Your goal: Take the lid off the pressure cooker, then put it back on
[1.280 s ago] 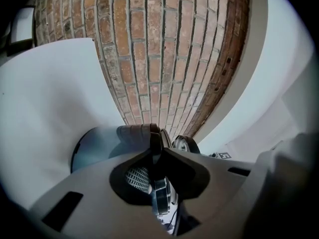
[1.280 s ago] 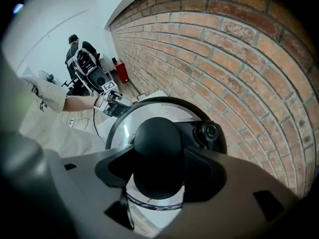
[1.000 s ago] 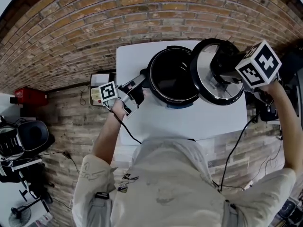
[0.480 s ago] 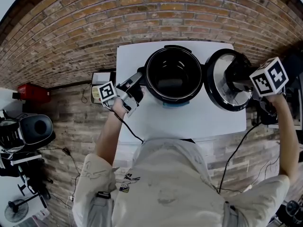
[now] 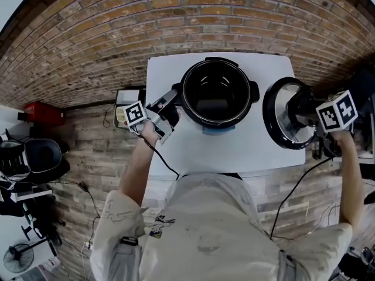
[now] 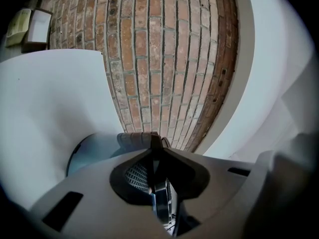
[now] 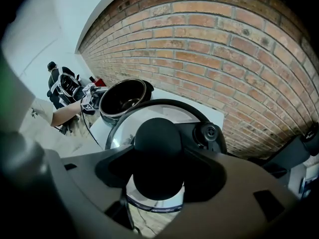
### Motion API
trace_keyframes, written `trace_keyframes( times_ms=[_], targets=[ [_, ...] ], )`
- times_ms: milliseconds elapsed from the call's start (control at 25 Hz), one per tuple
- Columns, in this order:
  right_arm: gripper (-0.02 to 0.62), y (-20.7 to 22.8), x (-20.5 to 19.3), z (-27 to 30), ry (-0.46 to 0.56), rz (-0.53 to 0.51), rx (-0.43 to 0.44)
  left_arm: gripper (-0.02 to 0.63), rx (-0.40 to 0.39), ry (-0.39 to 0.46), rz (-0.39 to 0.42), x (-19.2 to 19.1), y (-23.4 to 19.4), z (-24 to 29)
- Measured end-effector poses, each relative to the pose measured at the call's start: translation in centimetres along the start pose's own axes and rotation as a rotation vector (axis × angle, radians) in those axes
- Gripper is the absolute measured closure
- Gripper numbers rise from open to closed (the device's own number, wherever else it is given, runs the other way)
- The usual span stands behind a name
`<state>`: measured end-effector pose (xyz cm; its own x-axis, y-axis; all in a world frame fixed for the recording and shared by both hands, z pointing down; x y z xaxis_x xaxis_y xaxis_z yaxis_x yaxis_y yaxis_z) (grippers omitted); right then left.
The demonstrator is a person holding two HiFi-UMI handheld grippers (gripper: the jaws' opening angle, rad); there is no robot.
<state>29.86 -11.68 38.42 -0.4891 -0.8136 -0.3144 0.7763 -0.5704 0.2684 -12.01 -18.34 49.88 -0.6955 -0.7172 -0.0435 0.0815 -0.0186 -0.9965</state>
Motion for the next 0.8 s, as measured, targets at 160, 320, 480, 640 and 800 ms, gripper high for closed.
trace_keyframes(
  times_ms=[160, 320, 480, 640, 800],
  targets=[
    [0.302, 1.0, -1.5, 0.6, -0.002, 0.015, -0.033, 0.538, 0.0, 0.003, 0.001, 0.1, 0.1, 0.0],
    [0.303, 1.3, -3.3, 2.7, -0.032, 0.036, -0.031, 0.538, -0.005, 0.003, -0.002, 0.0, 0.1, 0.0],
    [0.303, 0.8, -4.5, 5.5, -0.07, 0.023, -0.024, 0.538, -0.004, 0.0, 0.0, 0.0, 0.0, 0.0],
    [0.302, 0.0, -4.7, 8.2, -0.089, 0.004, -0.006, 0.538, -0.007, 0.003, -0.003, 0.1, 0.2, 0.1],
    [0.302, -0.6, -5.1, 10.7, -0.12, -0.013, 0.001, 0.538, -0.005, 0.001, -0.002, 0.0, 0.1, 0.1]
  ],
)
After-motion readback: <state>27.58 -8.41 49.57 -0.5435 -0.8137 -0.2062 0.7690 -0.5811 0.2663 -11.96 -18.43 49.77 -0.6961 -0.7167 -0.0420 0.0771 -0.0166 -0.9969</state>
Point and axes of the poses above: the fingertips, and each gripper's own axes: z forward along the fingers, y to its right, x out of its top, the point moved 2 cm from there along -z, backward along the fingers, and after that the axes turned 8 degrees about x, right-handed, at the moved point
